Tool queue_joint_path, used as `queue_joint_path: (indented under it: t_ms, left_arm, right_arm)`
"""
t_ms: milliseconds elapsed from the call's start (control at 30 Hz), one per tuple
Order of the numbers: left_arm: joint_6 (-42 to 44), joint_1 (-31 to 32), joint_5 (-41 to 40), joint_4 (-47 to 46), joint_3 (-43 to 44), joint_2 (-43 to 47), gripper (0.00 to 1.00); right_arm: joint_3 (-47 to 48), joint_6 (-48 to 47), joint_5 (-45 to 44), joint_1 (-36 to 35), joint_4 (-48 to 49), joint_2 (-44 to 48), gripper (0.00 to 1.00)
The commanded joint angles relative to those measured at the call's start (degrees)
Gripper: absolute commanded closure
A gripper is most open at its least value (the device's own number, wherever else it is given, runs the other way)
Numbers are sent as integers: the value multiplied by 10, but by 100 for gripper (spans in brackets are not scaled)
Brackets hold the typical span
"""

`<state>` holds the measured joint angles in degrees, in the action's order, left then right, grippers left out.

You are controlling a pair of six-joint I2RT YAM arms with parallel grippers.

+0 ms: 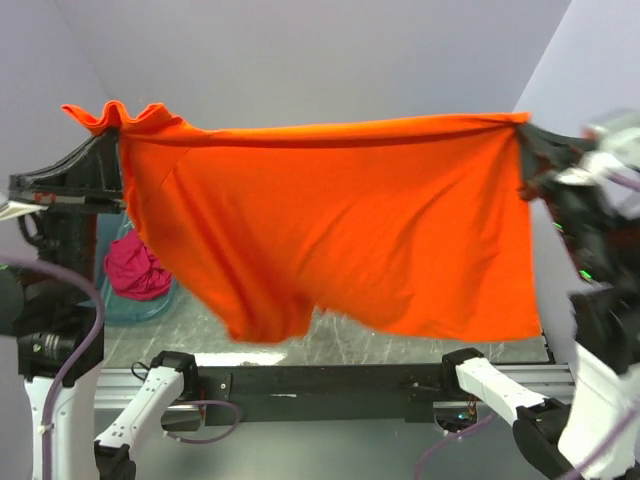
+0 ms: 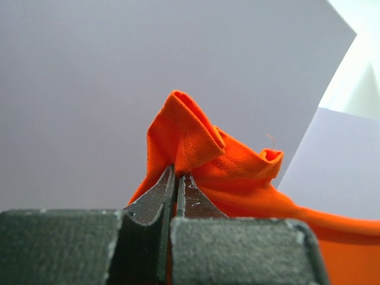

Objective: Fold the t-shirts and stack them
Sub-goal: Flatten the tshirt out

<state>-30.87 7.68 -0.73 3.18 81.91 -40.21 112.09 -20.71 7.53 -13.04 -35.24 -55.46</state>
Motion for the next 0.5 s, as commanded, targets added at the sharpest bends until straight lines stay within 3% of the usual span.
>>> queue_joint_path:
  t_ms: [0, 267, 300, 400, 467]
  left_arm:
    - [11, -6, -16, -2, -58, -32, 99]
    - [11, 1, 43, -47, -278, -191, 100]
    - [13, 5, 37, -62, -310, -216, 100]
    - [22, 8, 17, -88, -326, -332, 100]
    - [34, 8, 14, -76, -299, -431, 100]
  right_arm:
    - [-120, -10, -42, 6, 48, -3, 100]
    - [-496, 2, 19, 8, 220, -28, 99]
    - [-519, -7, 21, 7, 238, -44, 89]
    - [-539, -14, 1, 12, 267, -136, 30]
    - [-513, 0, 33, 34, 243, -191, 23]
